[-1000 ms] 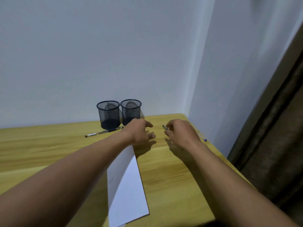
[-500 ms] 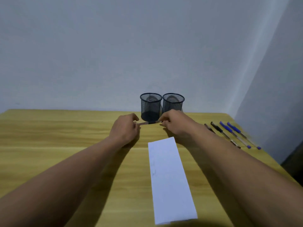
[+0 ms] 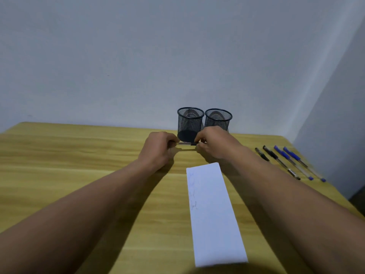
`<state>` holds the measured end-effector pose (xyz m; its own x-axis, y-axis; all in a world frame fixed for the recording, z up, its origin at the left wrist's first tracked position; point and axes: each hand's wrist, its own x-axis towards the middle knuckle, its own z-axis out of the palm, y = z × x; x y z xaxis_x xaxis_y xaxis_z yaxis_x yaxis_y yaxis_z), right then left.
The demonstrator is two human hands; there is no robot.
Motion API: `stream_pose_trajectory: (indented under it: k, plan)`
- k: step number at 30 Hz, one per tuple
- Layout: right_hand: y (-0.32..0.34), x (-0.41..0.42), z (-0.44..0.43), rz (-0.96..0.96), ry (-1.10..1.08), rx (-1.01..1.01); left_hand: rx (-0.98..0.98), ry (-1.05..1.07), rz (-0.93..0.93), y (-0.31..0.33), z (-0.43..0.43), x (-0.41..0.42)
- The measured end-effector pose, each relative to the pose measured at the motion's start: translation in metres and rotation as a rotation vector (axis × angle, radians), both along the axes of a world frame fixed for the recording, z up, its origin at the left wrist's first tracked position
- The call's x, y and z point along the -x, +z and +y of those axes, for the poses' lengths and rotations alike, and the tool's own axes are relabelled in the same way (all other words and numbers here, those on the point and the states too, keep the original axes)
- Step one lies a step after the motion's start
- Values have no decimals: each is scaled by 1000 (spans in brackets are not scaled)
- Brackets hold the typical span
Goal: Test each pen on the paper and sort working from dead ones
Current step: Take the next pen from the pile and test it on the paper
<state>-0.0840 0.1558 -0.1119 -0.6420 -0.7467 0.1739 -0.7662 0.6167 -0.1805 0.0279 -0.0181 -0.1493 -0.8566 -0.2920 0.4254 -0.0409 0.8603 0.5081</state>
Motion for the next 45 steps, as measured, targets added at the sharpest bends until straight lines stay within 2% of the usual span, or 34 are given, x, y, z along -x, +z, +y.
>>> stream_pose_trajectory:
  k: [4, 6, 8, 12, 15, 18, 20, 22, 25, 32, 38, 41, 45]
  plan:
    - [26, -16, 11, 58, -18, 37, -12, 74, 213, 29, 10, -10]
    - [39, -29, 23, 62, -81, 142, -101, 128, 364, 44, 20, -21]
    - [49, -46, 35, -3, -140, 302, -263, 134, 421, 57, 35, -33]
    - [61, -87, 51, -305, -183, 682, -452, -43, 162, 62, 58, -50]
    - [66, -113, 59, -644, -174, 984, -730, -225, 4, 60, 75, -65]
    - [66, -130, 65, -850, -198, 1169, -995, -306, 44, 62, 87, -81]
    - [62, -137, 67, -928, -204, 1202, -1130, -317, 113, 66, 89, -88]
    - [57, -141, 67, -986, -194, 1214, -1186, -316, 140, 70, 88, -93]
    - [51, -148, 63, -1034, -169, 1239, -1083, -323, 146, 74, 85, -98]
    - [40, -150, 52, -939, -149, 1227, -800, -265, 150, 68, 66, -102]
    - [30, -138, 59, -972, -242, 1384, -781, -137, 122, 53, 37, -102]
    - [22, -136, 68, -921, -235, 1212, -524, -21, 14, 38, 22, -100]
    - [8, -147, 55, -861, -192, 1046, -329, 57, -4, 17, 31, -75]
